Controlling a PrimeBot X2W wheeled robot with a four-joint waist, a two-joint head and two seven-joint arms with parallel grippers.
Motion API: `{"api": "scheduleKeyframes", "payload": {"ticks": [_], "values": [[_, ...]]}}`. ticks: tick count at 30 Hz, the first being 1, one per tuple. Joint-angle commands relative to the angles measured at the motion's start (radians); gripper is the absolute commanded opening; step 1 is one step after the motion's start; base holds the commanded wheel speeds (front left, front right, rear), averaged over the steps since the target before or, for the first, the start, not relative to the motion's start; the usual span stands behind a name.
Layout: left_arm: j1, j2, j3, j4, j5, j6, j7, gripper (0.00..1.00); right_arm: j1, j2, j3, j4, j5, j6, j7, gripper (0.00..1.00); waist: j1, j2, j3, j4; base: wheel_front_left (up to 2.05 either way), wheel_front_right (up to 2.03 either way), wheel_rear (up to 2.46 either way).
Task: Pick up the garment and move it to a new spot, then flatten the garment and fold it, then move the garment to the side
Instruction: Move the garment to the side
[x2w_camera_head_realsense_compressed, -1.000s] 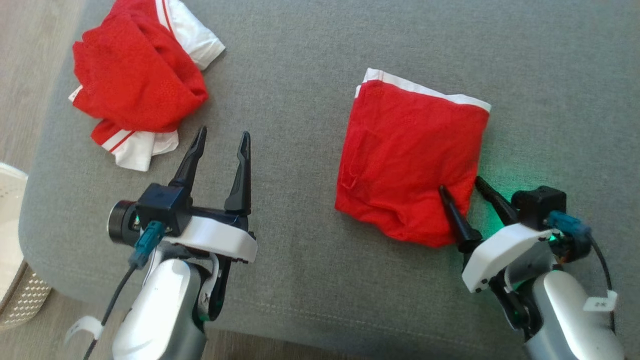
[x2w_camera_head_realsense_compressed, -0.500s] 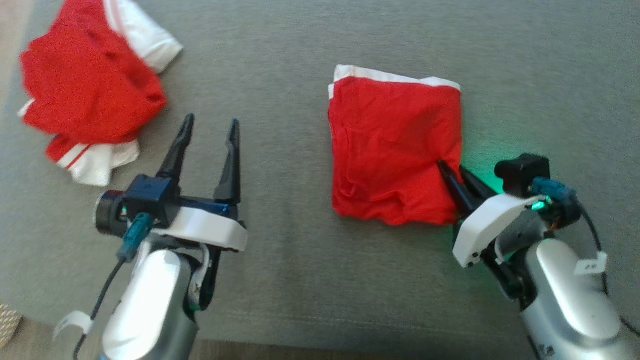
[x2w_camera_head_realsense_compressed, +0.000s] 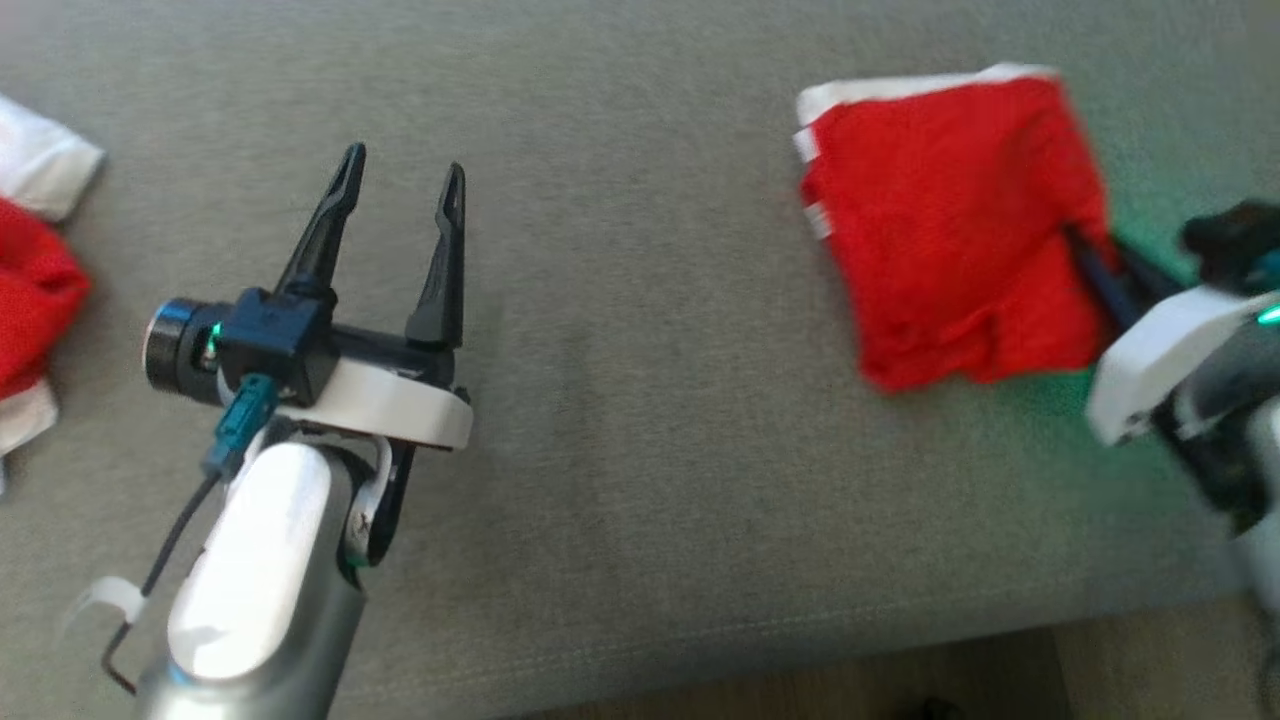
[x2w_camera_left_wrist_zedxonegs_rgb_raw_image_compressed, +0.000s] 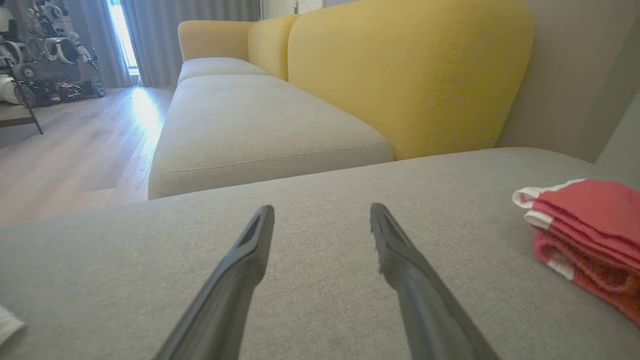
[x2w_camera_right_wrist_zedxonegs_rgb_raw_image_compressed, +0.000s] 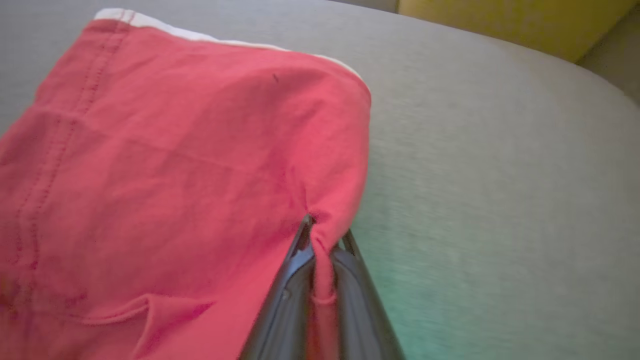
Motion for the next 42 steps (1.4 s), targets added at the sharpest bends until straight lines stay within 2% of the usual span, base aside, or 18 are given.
{"api": "scheduleKeyframes", "payload": {"ticks": [1,7,10,18,28,29,30,31,38,42], "values": [[-0.033,0.033,0.032,-0.037,0.011,0.000,0.004,1.00,-0.020,-0.040,-0.003,-0.036,0.009,0.002,0.006,0.00,-0.0001,0.0000,0.041,-0.040,0.00,0.00,0.00],[-0.060,0.058,0.033,-0.074,0.025,0.004,0.028,1.00,-0.082,-0.171,-0.048,-0.035,0.083,0.002,0.030,0.00,-0.0001,0.0000,0.097,-0.081,0.00,0.00,0.00],[-0.072,0.070,0.032,-0.091,0.031,0.003,0.040,1.00,-0.116,-0.207,-0.074,-0.026,0.129,0.002,0.027,0.00,-0.0001,0.0000,0.122,-0.093,0.00,0.00,0.00],[-0.089,0.091,0.027,-0.121,0.040,0.005,0.063,1.00,-0.184,-0.227,-0.161,0.036,0.198,0.002,-0.010,0.00,-0.0001,0.0000,0.164,-0.118,0.00,0.00,0.00],[-0.091,0.111,0.022,-0.142,0.041,0.008,0.079,1.00,-0.212,-0.230,-0.174,0.070,0.244,0.002,-0.037,0.00,-0.0001,0.0000,0.178,-0.134,0.00,0.00,0.00],[-0.091,0.112,0.021,-0.143,0.041,0.008,0.080,1.00,-0.214,-0.228,-0.173,0.074,0.246,0.002,-0.036,0.12,-0.0001,0.0000,0.177,-0.134,0.00,0.00,0.00],[-0.090,0.112,0.021,-0.144,0.040,0.009,0.080,1.00,-0.216,-0.224,-0.172,0.072,0.250,0.002,-0.039,0.37,-0.0001,0.0000,0.176,-0.135,0.00,0.00,0.00],[-0.090,0.113,0.020,-0.144,0.040,0.009,0.081,1.00,-0.218,-0.218,-0.172,0.070,0.256,0.002,-0.042,1.00,-0.0001,0.0000,0.175,-0.136,0.00,0.00,0.00],[-0.080,0.115,0.016,-0.142,0.033,0.013,0.079,1.00,-0.207,-0.206,-0.178,0.052,0.233,0.002,-0.052,1.00,-0.0001,0.0000,0.156,-0.142,0.00,0.00,0.00],[-0.068,0.109,0.013,-0.131,0.023,0.016,0.071,1.00,-0.170,-0.169,-0.206,0.001,0.200,0.002,-0.086,1.00,-0.0001,0.0000,0.127,-0.140,0.00,0.00,0.00]]}}
